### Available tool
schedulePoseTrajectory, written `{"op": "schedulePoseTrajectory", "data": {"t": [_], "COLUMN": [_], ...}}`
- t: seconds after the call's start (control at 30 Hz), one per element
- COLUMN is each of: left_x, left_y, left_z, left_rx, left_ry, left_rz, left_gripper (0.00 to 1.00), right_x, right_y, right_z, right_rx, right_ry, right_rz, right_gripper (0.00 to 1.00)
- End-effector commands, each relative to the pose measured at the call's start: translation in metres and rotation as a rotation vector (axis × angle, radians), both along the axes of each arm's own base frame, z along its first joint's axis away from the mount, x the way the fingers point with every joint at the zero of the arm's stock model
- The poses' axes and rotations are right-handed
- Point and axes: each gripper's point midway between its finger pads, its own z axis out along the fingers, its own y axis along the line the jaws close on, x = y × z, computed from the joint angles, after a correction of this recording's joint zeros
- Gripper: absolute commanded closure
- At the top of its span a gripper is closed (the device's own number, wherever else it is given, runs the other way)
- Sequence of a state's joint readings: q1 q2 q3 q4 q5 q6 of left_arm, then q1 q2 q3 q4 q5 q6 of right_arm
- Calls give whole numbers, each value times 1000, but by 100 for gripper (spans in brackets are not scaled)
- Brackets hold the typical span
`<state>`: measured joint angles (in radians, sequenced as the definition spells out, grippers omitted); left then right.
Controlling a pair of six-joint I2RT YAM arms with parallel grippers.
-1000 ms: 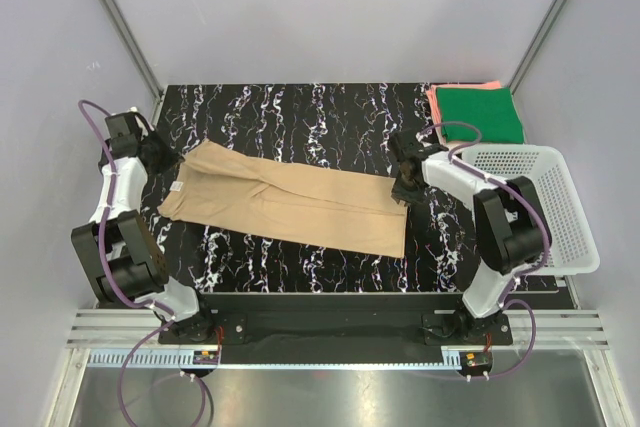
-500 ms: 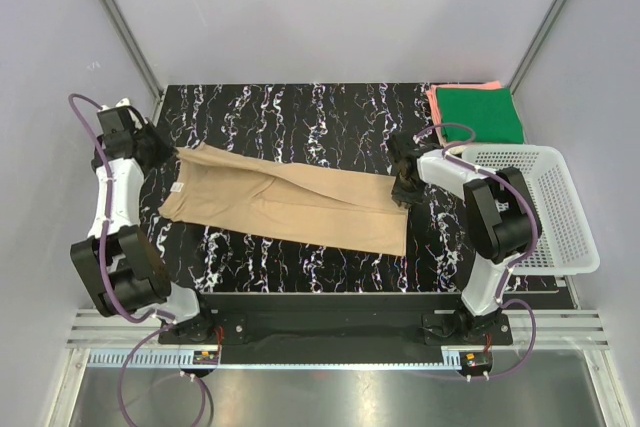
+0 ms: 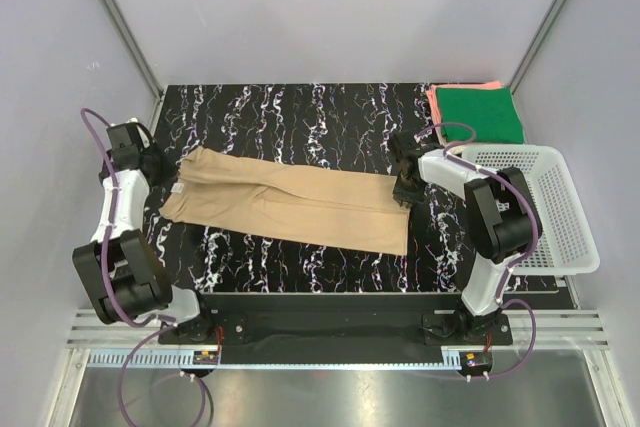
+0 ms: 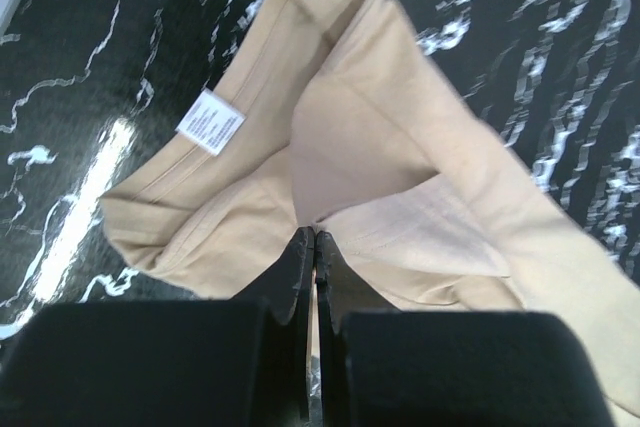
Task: Fold and stack the t-shirts
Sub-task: Fold the tshirt
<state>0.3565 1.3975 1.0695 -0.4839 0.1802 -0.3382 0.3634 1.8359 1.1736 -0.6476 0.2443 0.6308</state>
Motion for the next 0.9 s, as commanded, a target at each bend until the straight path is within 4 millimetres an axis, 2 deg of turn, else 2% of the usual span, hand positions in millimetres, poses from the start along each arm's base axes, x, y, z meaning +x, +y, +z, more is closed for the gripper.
{"op": "schedulePoseTrajectory", "data": {"t": [0.0,0.4,0.6,0.73,0.87], "left_x": [-2,-21,-25,-29,-18], "left_y": [14,24,26,15,9], "left_z": [-14,-65,-75,-73,-39], "left_rx": [73,105,107,63,57], "left_ry": [32,195,234,251,139], "left_rz": [19,51,49,10,-7], "left_gripper": [100,100,100,75,67], "right_x": [-10,-11,-7,1,8], "right_y": [-23,-30,-27,-11,2], "right_z": [-7,-10,-4,10,38], "right_rx": [-76,-97,-82,3,75], "right_ry": [33,39,21,-19,-92], "right_rz": [-16,-21,-17,35,80], "right_gripper": [73,73,73,71,67]}}
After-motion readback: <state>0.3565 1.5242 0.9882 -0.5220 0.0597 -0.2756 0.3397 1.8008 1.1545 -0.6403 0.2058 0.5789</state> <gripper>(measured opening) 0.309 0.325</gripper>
